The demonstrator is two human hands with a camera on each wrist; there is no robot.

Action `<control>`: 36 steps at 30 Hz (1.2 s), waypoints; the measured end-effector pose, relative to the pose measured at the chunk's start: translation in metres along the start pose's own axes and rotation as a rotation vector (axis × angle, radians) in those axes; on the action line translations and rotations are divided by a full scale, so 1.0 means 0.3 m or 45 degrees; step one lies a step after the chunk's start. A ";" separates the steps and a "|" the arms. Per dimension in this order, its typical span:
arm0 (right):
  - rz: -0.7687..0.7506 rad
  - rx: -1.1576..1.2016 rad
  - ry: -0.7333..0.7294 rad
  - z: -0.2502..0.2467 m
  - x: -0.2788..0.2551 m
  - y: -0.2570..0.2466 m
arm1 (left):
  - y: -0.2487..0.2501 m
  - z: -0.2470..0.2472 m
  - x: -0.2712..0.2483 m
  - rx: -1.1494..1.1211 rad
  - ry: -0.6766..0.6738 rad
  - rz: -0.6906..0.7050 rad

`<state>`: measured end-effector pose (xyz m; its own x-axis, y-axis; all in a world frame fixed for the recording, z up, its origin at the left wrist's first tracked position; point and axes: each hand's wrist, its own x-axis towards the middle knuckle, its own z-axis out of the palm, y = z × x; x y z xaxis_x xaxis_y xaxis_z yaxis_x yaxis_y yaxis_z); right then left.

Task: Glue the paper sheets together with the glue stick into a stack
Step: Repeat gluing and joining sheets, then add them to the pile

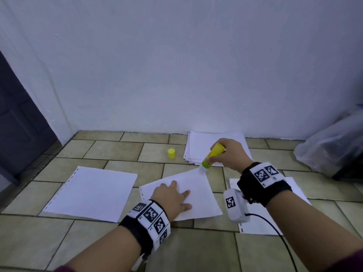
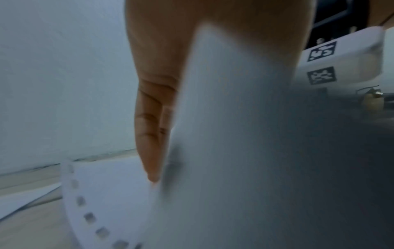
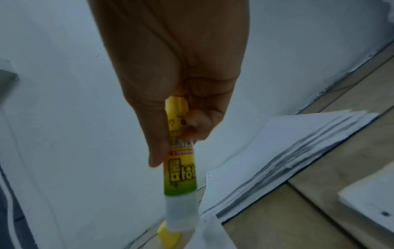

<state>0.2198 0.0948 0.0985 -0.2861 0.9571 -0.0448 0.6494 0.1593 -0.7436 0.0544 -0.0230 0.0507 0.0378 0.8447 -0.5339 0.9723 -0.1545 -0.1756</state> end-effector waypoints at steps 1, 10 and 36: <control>-0.004 0.084 0.011 0.008 -0.010 0.006 | -0.002 -0.004 0.001 0.050 -0.023 0.019; -0.113 -0.091 -0.094 0.110 -0.028 0.033 | 0.002 0.020 0.012 0.008 -0.025 -0.028; -0.132 -0.191 -0.397 0.000 -0.244 0.091 | -0.047 0.025 0.020 -0.132 0.153 0.225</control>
<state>0.2584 0.0290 0.0815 -0.5419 0.8180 -0.1928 0.6951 0.3073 -0.6499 0.0392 -0.0197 0.0437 0.2304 0.8651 -0.4455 0.9665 -0.2567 0.0012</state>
